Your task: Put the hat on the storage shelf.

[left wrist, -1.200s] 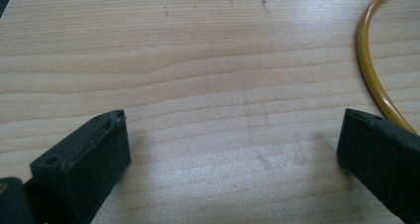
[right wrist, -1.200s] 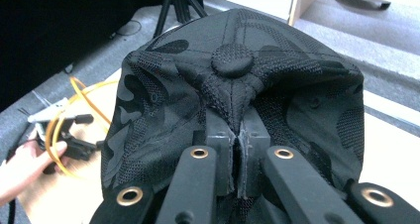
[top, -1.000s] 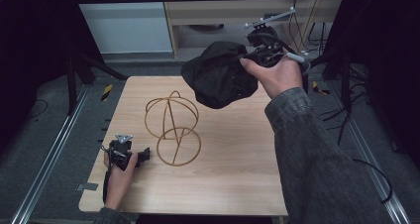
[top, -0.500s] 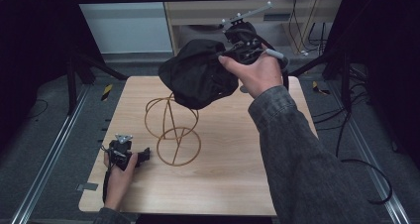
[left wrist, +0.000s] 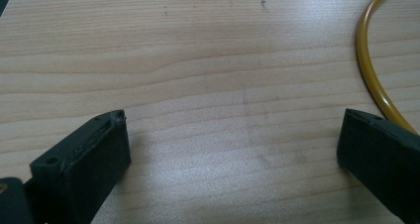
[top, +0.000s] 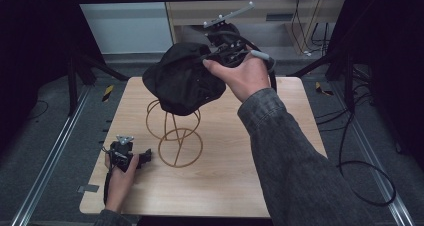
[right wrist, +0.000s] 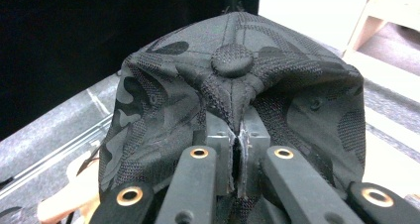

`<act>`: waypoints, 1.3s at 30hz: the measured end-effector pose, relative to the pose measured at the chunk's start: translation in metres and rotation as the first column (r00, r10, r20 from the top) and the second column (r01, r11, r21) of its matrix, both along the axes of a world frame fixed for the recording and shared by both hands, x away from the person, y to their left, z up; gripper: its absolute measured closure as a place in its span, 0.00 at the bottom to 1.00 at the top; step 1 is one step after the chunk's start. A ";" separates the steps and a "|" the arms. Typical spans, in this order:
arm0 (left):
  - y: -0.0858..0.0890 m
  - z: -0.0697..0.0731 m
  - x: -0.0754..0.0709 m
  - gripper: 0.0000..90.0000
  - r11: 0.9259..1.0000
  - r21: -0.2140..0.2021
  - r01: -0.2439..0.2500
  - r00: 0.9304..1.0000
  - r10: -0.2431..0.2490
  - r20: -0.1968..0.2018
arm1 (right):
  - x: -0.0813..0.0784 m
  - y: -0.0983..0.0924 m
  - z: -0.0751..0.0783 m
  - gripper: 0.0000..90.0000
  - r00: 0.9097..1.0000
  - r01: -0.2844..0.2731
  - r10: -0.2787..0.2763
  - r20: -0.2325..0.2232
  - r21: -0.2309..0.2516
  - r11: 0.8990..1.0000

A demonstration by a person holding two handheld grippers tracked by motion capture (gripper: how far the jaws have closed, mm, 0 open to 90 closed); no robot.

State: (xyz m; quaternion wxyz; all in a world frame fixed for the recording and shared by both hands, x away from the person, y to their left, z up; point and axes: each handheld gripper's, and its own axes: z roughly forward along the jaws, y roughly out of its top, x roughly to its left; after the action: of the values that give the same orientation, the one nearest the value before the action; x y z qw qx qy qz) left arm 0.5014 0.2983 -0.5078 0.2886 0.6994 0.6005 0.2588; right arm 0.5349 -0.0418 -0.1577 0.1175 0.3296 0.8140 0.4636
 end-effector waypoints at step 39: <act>0.000 0.000 0.000 0.00 1.000 -0.001 0.002 1.000 -0.002 -0.002 | -0.003 0.032 -0.042 0.95 0.989 -0.127 0.121 -0.081 -0.070 0.989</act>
State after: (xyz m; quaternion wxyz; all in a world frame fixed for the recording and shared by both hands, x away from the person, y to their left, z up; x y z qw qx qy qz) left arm 0.5014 0.2985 -0.5076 0.2884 0.7001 0.6003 0.2575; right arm 0.5317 -0.0098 -0.2002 0.0695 0.2913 0.8538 0.4259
